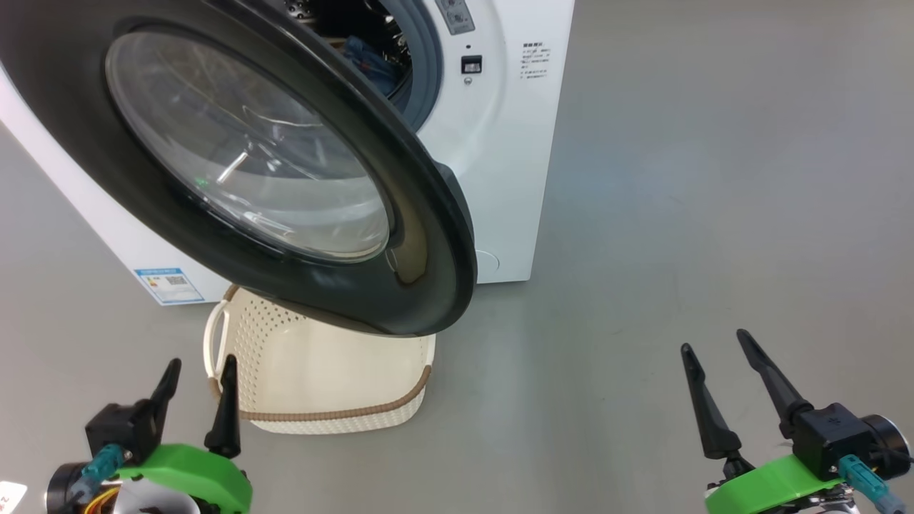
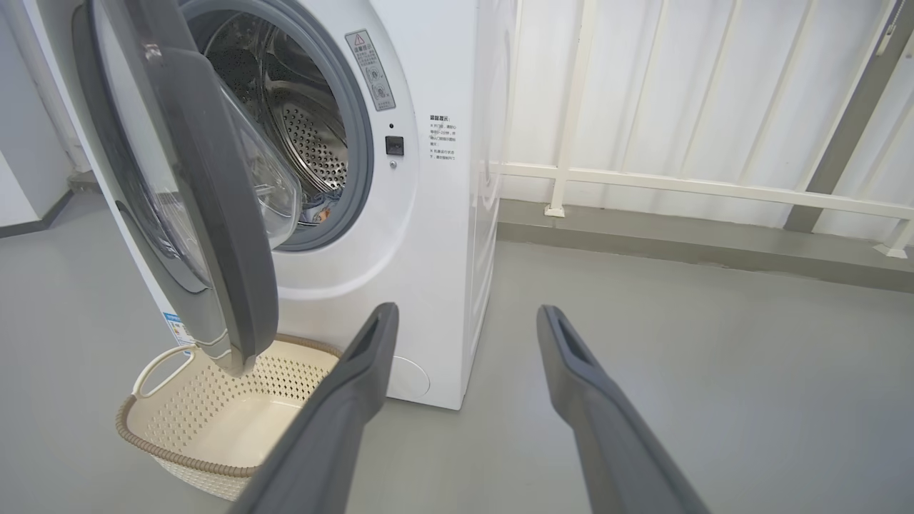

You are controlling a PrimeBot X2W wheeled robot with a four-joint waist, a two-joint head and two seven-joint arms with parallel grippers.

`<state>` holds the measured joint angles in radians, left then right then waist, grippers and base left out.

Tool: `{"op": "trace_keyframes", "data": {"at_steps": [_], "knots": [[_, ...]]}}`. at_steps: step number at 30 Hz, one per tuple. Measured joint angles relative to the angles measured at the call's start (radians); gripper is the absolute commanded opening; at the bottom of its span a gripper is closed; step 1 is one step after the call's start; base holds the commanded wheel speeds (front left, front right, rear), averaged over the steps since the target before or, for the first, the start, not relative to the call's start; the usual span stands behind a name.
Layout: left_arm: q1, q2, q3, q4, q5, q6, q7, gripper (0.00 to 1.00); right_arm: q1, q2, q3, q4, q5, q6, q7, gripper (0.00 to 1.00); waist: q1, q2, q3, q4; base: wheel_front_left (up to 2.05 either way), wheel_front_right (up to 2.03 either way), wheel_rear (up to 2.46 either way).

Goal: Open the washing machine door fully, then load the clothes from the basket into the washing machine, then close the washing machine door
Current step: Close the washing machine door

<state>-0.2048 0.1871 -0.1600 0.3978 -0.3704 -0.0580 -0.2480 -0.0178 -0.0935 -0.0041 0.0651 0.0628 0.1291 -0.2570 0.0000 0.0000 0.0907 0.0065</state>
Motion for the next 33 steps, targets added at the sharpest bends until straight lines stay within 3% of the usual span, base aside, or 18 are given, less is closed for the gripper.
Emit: {"op": "trace_keyframes", "data": {"at_steps": [7, 11, 26, 27, 28, 29, 31, 33], "knots": [[0.055, -0.055, 0.075, -0.044, 0.065, -0.001, -0.003, 1.00, 0.001, -0.002, -0.048, 0.019, -0.004, 0.000, 0.000, 1.00, 0.0000, 0.0000, 0.009, 0.014, 0.00, 0.00, 0.00], [0.083, -0.084, 0.111, -0.058, 0.097, -0.024, -0.003, 1.00, 0.014, -0.002, -0.070, 0.036, -0.008, 0.000, 0.000, 1.00, 0.0000, 0.0000, 0.009, 0.024, 0.00, 0.00, 0.00], [0.109, -0.134, 0.196, -0.099, 0.163, -0.061, -0.007, 1.00, 0.019, -0.002, -0.090, 0.083, -0.026, 0.000, 0.000, 1.00, 0.0000, 0.0000, -0.022, 0.034, 0.00, 0.00, 0.00], [0.109, -0.136, 0.197, -0.099, 0.163, -0.062, -0.007, 1.00, 0.019, -0.002, -0.091, 0.085, -0.026, 0.000, 0.000, 0.90, 0.0000, 0.0000, -0.023, 0.034, 0.00, 0.00, 0.00], [0.109, -0.137, 0.197, -0.099, 0.164, -0.063, -0.007, 1.00, 0.019, -0.002, -0.091, 0.088, -0.026, 0.000, 0.000, 0.56, 0.0000, 0.0000, -0.024, 0.035, 0.00, 0.00, 0.00], [0.109, -0.138, 0.197, -0.099, 0.165, -0.063, -0.007, 1.00, 0.019, -0.002, -0.091, 0.092, -0.026, 0.000, 0.000, 0.43, 0.0000, 0.0000, -0.025, 0.035, 0.00, 0.00, 0.00], [0.110, -0.140, 0.198, -0.100, 0.166, -0.066, -0.007, 1.00, 0.019, -0.002, -0.091, 0.098, -0.026, 0.000, 0.000, 0.01, 0.0000, 0.0000, -0.027, 0.035, 0.00, 0.00, 0.00], [0.110, -0.140, 0.200, -0.101, 0.166, -0.068, -0.007, 1.00, 0.019, -0.002, -0.091, 0.107, -0.026, 0.000, 0.000, 0.00, 0.0000, 0.0000, -0.030, 0.036, 0.00, 0.00, 0.00]]}}
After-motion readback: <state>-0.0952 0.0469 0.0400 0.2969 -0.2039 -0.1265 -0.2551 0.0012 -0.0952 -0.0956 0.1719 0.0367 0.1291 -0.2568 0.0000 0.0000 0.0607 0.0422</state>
